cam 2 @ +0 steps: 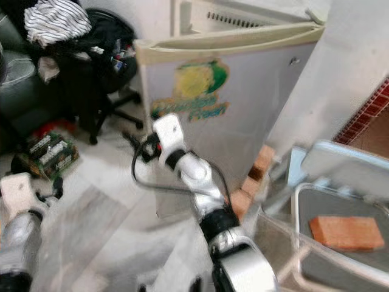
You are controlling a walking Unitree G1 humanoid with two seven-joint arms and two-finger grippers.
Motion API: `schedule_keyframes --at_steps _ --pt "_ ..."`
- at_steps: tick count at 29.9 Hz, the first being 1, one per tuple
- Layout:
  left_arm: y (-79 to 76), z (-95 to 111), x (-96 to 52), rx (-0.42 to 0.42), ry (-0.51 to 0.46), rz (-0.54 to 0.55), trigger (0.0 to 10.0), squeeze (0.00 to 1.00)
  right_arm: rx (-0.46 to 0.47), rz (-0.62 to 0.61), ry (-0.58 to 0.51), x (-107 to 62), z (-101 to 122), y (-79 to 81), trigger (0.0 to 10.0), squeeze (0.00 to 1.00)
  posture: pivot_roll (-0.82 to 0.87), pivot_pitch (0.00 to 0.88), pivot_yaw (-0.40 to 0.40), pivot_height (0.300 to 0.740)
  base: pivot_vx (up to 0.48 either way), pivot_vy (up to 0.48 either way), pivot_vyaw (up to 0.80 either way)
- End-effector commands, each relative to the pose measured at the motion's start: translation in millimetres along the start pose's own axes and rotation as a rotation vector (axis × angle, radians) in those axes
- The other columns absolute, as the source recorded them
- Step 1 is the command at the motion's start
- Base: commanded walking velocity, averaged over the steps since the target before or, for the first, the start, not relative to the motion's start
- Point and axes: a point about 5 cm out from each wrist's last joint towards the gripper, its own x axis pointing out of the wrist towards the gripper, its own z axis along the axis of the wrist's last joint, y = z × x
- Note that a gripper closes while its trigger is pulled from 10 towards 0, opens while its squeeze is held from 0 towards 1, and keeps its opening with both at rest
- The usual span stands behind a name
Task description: Restocking fridge
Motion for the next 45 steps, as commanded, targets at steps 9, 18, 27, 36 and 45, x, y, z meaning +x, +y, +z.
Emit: schedule_keyframes --at_steps 9,18,27,36,45 --pt "8.9 3 0.1 0.012 -0.008 0.025 10.0 0.0 0.02 -0.076 -0.012 -3.0 1 -11.1 10.0 0.0 0.15 0.003 -0.037 0.74 0.37 0.249 0.0" --pt "4.8 6 -1.2 0.035 -0.035 0.008 10.0 0.0 0.031 -0.181 -0.015 -18.3 -3 -29.1 10.0 0.0 0.16 0.003 -0.04 0.74 0.032 0.0 0.0" --pt "-34.1 13 -11.5 0.113 -0.095 -0.292 10.0 0.0 -0.034 -0.485 0.029 -70.0 -14 -76.8 10.0 0.0 0.14 0.003 -0.031 0.74 0.0 0.0 -0.36" --pt "-59.1 18 -19.7 0.153 -0.113 -0.433 10.0 0.0 -0.05 -0.594 0.047 -92.3 -15 -89.3 10.0 0.0 0.12 0.004 -0.026 0.74 0.0 0.0 -0.8" --pt "-62.6 10 -29.0 0.088 -0.061 -0.422 10.0 0.0 -0.026 -0.624 0.08 -103.5 -24 -84.4 10.0 0.0 0.11 0.0 -0.021 0.74 0.0 0.0 -0.34"
